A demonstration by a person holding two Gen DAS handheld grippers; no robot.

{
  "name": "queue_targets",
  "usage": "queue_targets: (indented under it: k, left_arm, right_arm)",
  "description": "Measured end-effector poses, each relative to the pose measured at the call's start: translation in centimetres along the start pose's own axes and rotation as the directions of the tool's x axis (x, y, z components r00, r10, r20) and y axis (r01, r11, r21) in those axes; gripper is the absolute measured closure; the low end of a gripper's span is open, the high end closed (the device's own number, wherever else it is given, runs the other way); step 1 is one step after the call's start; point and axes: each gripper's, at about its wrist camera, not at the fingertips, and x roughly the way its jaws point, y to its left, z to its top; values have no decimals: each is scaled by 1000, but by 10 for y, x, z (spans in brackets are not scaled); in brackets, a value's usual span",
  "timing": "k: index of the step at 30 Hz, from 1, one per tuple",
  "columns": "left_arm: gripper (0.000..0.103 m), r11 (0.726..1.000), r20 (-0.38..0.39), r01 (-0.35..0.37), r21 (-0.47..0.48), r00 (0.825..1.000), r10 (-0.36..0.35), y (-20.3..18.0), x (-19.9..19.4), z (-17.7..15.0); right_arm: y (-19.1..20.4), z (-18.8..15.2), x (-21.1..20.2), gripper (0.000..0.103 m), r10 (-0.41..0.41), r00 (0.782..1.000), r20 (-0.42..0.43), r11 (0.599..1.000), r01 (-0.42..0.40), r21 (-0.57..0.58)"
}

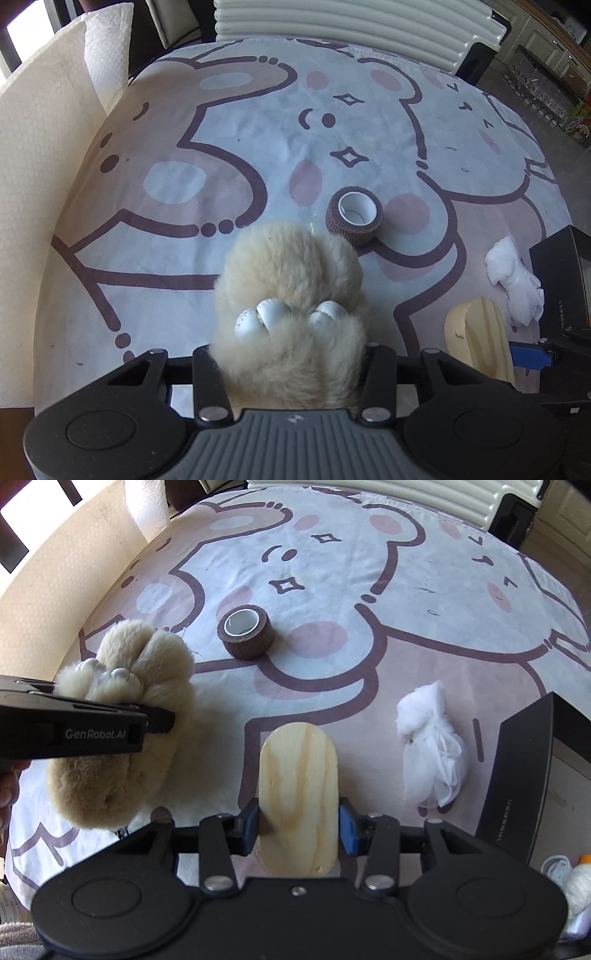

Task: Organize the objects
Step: 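Carry the plush paw and wooden paddle toward the black box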

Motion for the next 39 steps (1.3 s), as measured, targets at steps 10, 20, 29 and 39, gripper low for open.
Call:
queue_targets:
  k: [10,20,29,39]
  left_arm:
    - [59,1000,83,9,-2,996,-9,-12,-36,1]
    - [59,1000,166,12,18,986,-15,-29,-79,-10]
    - [58,1000,230,4,17,973,-7,-38,-112,-20]
    - [58,1000,297,-21,8,955,18,-41,-143,-29]
  right_arm:
    - [-6,-3,-35,58,-10,996,92,1000,7,29]
    - [-13,-16,-74,58,-30,982,189,998,20,54]
    - [-16,-29,-106,58,-50,962,268,998,36,58]
    - [-15,-37,-135,58,-73,939,337,996,54,67]
